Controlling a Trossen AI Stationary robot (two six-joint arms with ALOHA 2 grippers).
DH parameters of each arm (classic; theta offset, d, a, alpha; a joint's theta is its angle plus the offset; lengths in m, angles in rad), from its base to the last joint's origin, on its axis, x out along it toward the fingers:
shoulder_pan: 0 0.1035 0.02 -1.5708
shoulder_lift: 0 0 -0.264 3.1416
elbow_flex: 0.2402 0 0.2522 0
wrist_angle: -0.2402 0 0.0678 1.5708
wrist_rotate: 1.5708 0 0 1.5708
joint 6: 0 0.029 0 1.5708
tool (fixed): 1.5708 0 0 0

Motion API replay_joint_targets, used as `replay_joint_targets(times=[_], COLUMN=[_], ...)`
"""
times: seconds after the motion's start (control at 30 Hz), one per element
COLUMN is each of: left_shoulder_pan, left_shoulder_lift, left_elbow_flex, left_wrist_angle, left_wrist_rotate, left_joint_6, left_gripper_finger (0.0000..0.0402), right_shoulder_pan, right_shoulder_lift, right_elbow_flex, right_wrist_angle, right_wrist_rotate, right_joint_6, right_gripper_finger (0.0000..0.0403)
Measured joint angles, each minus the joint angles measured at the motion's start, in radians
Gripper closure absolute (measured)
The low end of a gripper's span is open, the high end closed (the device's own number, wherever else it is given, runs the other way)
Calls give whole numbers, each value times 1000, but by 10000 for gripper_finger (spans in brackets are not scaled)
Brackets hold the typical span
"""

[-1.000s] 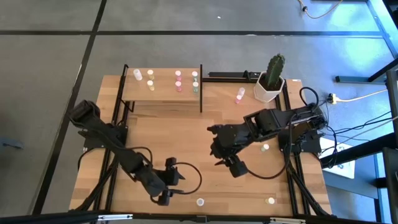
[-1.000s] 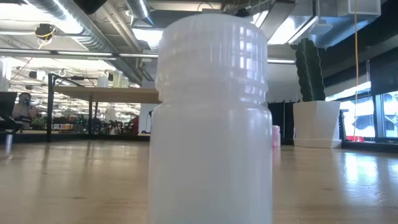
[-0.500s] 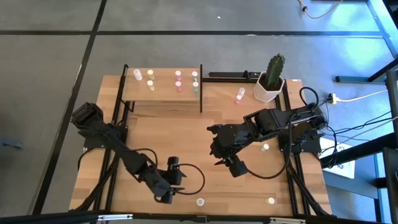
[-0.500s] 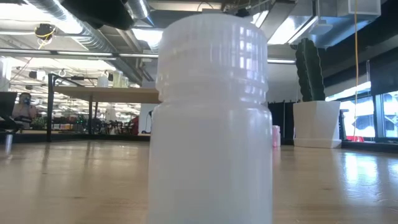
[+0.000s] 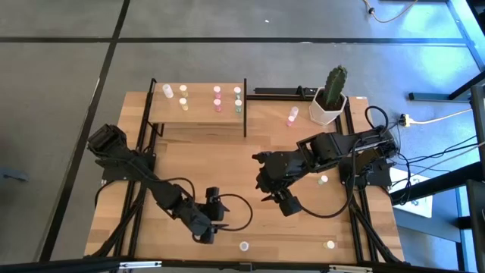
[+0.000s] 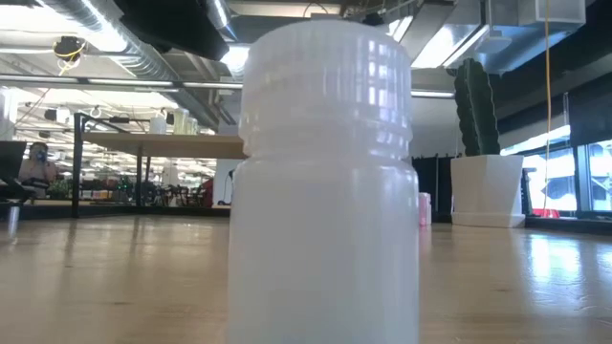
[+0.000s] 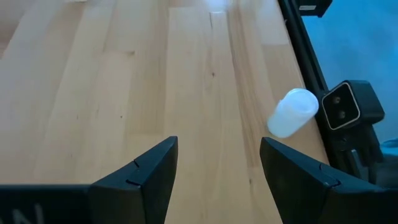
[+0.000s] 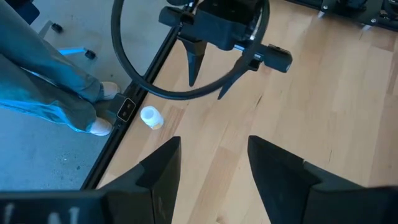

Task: Pick and place medicine bottles onto shelf by color
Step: Put the bottom white pill bottle on the shelf and align it with the other white pill bottle

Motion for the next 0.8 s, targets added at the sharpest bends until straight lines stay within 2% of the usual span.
replay_joint_targets(times=[0.13, 0.33, 0.53, 0.63, 0.8], left_shoulder_pan=[5, 10, 11, 8, 2], left_shoulder_lift=[2, 4, 4, 10, 68], left_elbow_flex=[-8, -55, -112, -128, -130], left_wrist_angle=[16, 120, 224, 284, 437], left_wrist_rotate=[9, 88, 101, 105, 141], left_joint_6=[-31, -11, -30, 17, 119], left_gripper_finger=[179, 174, 111, 83, 65], right_shoulder_pan=[0, 0, 0, 0, 0], right_shoulder_lift=[0, 0, 0, 0, 0], right_elbow_flex=[0, 0, 0, 0, 0], right_wrist_angle=[0, 4, 16, 16, 18], right_wrist_rotate=[0, 0, 0, 0, 1], right_joint_6=[0, 0, 0, 0, 0], right_gripper_finger=[214, 214, 214, 214, 214])
